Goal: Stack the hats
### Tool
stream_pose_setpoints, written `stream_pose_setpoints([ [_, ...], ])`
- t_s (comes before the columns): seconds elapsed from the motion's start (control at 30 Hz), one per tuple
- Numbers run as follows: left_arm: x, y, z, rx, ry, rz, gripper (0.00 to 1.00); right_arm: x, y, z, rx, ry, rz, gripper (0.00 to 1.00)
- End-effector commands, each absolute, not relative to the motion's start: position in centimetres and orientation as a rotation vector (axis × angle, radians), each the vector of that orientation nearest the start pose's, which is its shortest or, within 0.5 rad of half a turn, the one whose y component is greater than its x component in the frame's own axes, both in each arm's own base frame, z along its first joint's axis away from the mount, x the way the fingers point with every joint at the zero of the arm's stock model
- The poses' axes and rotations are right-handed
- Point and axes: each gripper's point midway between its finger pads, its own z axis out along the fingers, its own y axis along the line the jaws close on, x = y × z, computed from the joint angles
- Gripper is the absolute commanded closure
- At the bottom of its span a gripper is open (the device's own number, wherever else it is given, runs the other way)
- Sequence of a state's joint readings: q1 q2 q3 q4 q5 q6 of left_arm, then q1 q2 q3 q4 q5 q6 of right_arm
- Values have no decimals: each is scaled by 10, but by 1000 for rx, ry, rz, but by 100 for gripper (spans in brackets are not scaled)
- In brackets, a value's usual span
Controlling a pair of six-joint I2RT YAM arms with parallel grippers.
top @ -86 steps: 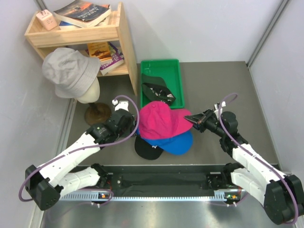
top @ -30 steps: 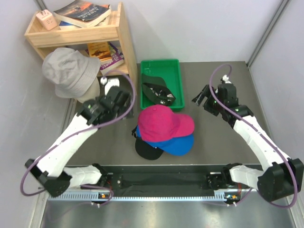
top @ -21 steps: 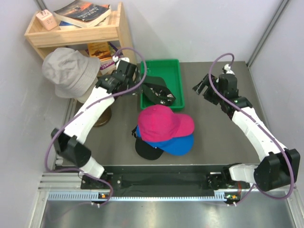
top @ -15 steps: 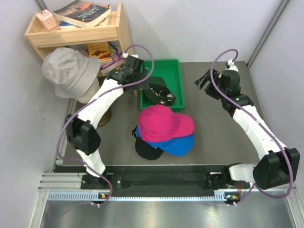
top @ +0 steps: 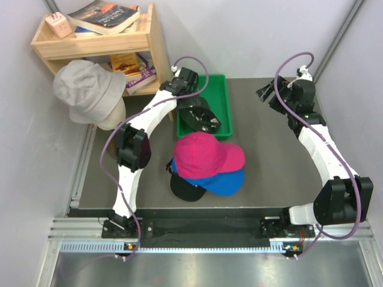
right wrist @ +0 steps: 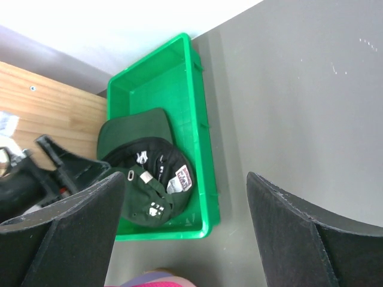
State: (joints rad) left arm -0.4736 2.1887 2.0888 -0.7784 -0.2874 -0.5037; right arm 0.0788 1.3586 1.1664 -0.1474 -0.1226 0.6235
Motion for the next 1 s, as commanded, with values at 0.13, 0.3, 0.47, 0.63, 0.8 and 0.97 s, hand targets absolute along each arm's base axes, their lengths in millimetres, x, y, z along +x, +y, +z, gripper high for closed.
stream_pose_setpoints([
  [0.13,528,-212,137,-288,2369,19,15,446,61,313,343,1768,588,19],
  [0.3,536,-208,128,-289,2374,47,31,450,38,305,399,1770,560,18],
  [0.47,534,-203,120,-251,2396,88,58,457,30,296,438,1777,568,19],
  [0.63,534,-205,127,-243,2391,65,100,465,26,300,447,1769,576,19],
  [0.8,542,-217,158,-195,2314,-15,100,472,22,306,447,1762,568,19],
  [0.97,551,-222,211,-166,2173,-57,100,477,26,321,430,1727,594,20],
])
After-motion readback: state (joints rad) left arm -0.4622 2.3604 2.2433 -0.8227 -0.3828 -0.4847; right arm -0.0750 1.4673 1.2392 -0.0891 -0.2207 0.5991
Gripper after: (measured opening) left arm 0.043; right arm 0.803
